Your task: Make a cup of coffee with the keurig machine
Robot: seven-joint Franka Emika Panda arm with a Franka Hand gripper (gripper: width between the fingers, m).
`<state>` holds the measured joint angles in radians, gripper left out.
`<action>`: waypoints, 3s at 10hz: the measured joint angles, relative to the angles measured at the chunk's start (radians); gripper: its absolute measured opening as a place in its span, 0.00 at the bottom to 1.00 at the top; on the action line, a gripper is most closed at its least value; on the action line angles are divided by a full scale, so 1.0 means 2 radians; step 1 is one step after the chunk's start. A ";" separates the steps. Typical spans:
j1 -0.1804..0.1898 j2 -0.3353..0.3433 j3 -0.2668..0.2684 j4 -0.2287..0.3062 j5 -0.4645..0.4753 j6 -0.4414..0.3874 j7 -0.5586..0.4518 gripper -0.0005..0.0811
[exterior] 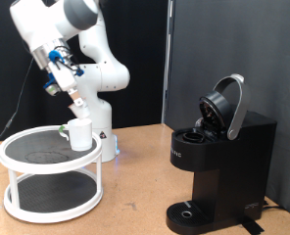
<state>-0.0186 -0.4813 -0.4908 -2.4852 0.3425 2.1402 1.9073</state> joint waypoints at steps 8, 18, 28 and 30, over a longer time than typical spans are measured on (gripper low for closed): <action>0.090 0.003 -0.020 0.059 0.205 -0.084 -0.059 0.48; 0.105 0.051 0.054 0.102 0.205 -0.062 0.020 0.48; 0.107 0.069 0.094 0.109 0.197 -0.040 0.041 0.48; 0.107 0.091 0.116 0.108 0.186 -0.013 0.051 0.48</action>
<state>0.1962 -0.2990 -0.2585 -2.2701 0.7152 2.1143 2.0101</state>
